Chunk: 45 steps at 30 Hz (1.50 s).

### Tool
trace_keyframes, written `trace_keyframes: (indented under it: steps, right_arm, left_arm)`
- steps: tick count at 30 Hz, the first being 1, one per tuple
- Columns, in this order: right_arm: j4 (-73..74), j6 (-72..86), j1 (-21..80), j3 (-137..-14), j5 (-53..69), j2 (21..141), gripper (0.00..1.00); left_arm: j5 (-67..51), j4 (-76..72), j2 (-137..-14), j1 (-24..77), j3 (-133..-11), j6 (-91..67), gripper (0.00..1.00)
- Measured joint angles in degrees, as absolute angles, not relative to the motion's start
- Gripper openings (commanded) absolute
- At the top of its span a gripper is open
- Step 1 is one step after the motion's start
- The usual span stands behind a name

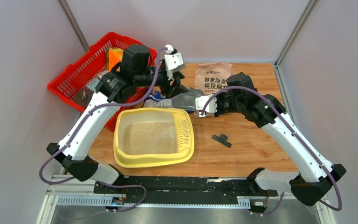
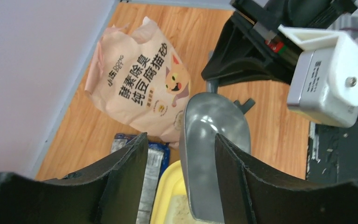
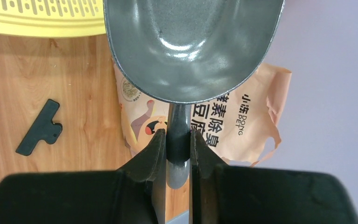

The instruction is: Fill the litter box with clean litter

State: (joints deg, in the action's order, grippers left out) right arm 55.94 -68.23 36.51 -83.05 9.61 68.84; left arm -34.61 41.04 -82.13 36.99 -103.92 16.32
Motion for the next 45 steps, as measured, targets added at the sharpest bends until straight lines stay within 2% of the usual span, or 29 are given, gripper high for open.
trace_keyframes:
  steps: [7,17,20,23,24,25,26,27,29,30,32,33,36,39,42,45]
  right_arm:
    - [55.81,-70.22,37.91,-83.77,8.43,68.84,0.0]
    - [55.77,-70.87,39.9,-84.38,7.2,69.06,0.0]
    - [54.96,-71.05,40.51,-84.42,6.9,69.1,0.0]
    - [54.39,-71.22,40.99,-84.44,6.72,69.12,0.01]
    - [54.28,-71.22,41.06,-84.44,6.66,69.12,0.04]
    - [54.13,-71.22,41.08,-84.44,6.57,69.12,0.09]
    - [54.15,-70.81,41.12,-84.44,6.59,69.1,0.18]
    - [54.24,-69.95,41.17,-84.42,6.83,69.08,0.33]
    - [53.49,-67.31,41.21,-84.42,6.28,69.01,0.5]
    - [53.08,-65.06,40.93,-84.42,6.07,69.01,0.75]
    - [53.15,-59.2,39.38,-85.6,6.52,69.21,0.86]
    - [53.52,-55.13,37.63,-87.74,6.94,69.8,0.91]
    - [51.35,-38.48,28.38,-98.7,11.4,72.01,0.92]
    - [48.21,-24.62,17.63,-103.81,16.67,72.36,0.92]
    - [45.23,-10.17,10.11,-103.48,23.75,71.11,0.94]
    - [43.22,-0.58,7.66,-99.07,30.09,69.91,0.94]
  left_arm:
    - [-33.1,49.12,-83.02,36.99,-105.45,30.5,0.57]
    - [-30.5,51.24,-85.67,37.82,-105.3,36.01,0.43]
    - [-30.09,51.53,-87.64,38.24,-105.3,36.49,0.38]
    - [-29.82,51.86,-89.19,38.5,-105.3,36.6,0.22]
    - [-29.76,51.99,-89.52,38.52,-105.3,36.58,0.08]
    - [-29.67,52.1,-89.78,38.57,-105.3,36.71,0.01]
    - [-29.08,51.83,-89.89,38.54,-105.27,36.62,0.0]
    - [-28.64,50.89,-89.91,38.46,-105.21,36.42,0.0]
    - [-28.86,49.1,-89.54,38.28,-104.12,36.07,0.0]
    - [-29.02,47.42,-88.82,38.28,-102.35,35.92,0.0]
    - [-29.28,44.77,-87.42,38.37,-98.59,34.79,0.0]
    - [-29.32,43.57,-86.5,38.44,-96.09,34.24,0.0]
    - [-29.26,40.38,-84.44,38.57,-89.38,30.85,0.0]
    - [-28.97,35.35,-82.7,38.57,-83.94,25.82,0.0]
    - [-28.21,28.58,-80.07,38.52,-79.24,19.4,0.0]
    - [-27.97,21.91,-78.24,37.87,-77.87,12.69,0.0]
